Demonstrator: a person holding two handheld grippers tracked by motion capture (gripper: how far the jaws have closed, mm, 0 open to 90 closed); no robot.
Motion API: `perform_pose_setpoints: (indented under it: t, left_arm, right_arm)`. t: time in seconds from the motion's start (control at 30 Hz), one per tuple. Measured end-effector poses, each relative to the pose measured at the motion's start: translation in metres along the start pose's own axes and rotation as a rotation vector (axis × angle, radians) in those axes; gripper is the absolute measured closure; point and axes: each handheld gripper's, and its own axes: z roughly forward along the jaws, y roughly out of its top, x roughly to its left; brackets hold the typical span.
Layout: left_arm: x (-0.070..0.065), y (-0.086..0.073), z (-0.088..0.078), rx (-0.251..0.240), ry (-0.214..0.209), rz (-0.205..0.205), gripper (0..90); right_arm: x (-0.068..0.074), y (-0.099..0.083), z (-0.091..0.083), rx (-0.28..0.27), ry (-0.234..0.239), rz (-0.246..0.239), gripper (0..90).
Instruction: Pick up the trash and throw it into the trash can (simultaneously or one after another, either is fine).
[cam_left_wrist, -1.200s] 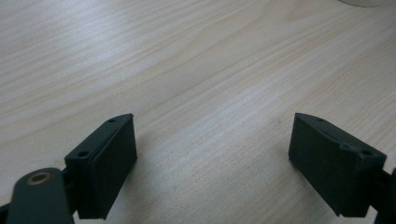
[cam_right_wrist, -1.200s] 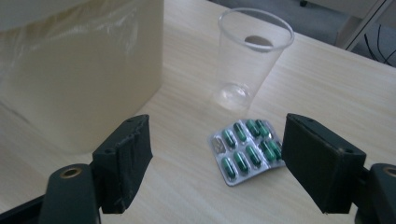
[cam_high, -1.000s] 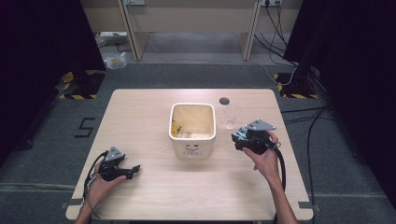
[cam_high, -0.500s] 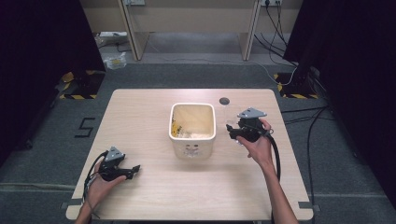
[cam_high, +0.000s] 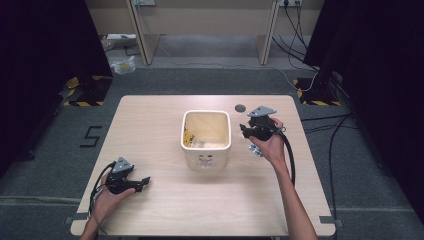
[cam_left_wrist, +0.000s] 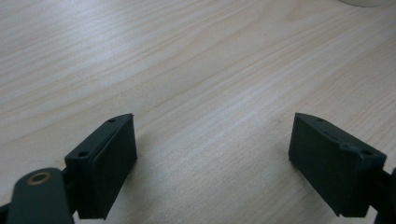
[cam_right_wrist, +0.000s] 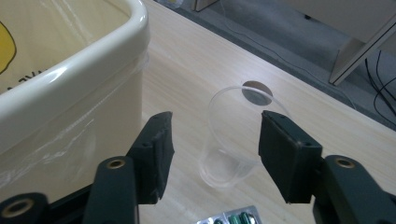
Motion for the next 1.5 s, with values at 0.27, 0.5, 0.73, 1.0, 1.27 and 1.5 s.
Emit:
perform_pose_setpoints:
  t: [0.27, 0.5, 0.73, 1.0, 1.27, 1.5]
  left_arm:
    - [0.0, 0.0, 0.0, 0.0, 0.0, 0.0, 14.0]
    - [0.0, 0.0, 0.0, 0.0, 0.0, 0.0, 14.0]
    - [0.0, 0.0, 0.0, 0.0, 0.0, 0.0, 14.0]
    - [0.0, 0.0, 0.0, 0.0, 0.0, 0.0, 14.1]
    - [0.0, 0.0, 0.0, 0.0, 0.0, 0.0, 14.0]
    - [0.0, 0.0, 0.0, 0.0, 0.0, 0.0, 14.0]
  right_arm:
    - [-0.003, -0.001, 0.017, 0.034, 0.001, -0.01, 54.0]
    - [-0.002, -0.001, 0.031, 0.058, -0.001, -0.039, 58.9]
    - [-0.001, -0.004, 0.043, 0.076, 0.012, -0.045, 64.0]
    - [-0.002, -0.008, 0.049, 0.099, 0.013, -0.085, 79.9]
    - [-0.004, -0.003, 0.034, 0.034, 0.02, -0.1, 85.3]
    - [-0.014, 0.004, 0.0, -0.051, 0.0, -0.092, 85.7]
